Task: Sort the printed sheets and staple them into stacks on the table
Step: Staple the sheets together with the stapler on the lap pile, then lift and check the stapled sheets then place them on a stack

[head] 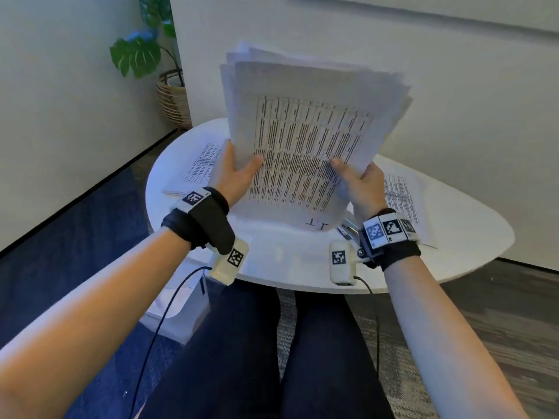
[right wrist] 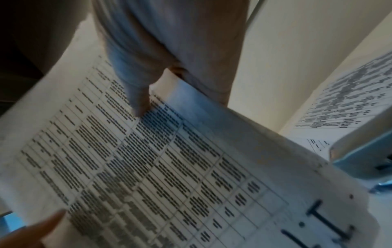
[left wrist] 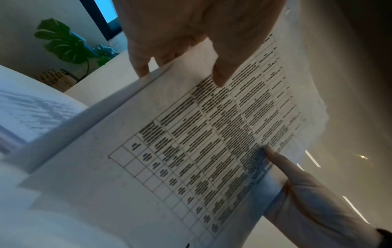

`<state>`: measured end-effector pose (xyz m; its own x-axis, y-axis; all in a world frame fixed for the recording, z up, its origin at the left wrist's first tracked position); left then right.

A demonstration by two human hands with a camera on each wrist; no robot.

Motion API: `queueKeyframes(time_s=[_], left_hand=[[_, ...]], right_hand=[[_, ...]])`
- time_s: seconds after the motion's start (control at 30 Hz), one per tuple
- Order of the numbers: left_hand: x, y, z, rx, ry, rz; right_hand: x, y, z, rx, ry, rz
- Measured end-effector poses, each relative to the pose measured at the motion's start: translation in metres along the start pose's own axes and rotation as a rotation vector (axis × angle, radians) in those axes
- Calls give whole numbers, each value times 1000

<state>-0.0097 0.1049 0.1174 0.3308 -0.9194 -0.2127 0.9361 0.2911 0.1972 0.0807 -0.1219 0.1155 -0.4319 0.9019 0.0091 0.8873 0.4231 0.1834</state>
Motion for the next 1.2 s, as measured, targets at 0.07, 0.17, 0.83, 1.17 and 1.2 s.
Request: queueKeyframes(time_s=[0.07, 0.17, 0.83, 1.17, 1.2], left_hand=[[-4, 6, 8, 59, -25, 55], [-3, 11, 20, 124, 9, 56], [18, -13, 90, 620, 442, 143], [0, 7, 23, 151, 565, -73], [-10, 6, 10, 96, 560, -58]], right_hand=[[0, 0, -2, -8, 28, -11], [3, -4, -5, -8, 15, -44], [56, -15, -136, -336, -1493, -1], [0, -8, -102, -260, -940, 59], [-10, -7, -95, -228, -876, 72]])
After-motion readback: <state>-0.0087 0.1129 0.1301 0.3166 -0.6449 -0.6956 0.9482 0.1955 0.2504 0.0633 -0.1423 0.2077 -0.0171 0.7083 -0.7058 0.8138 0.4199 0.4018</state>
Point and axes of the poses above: each hand's wrist, its own y-axis towards the middle knuckle, its own x-axis out of the palm, z = x × y, the point moved 7 cm from there along y, towards the middle knuckle, and after that the axes turned 13 degrees about -z, right-handed, at the moved point
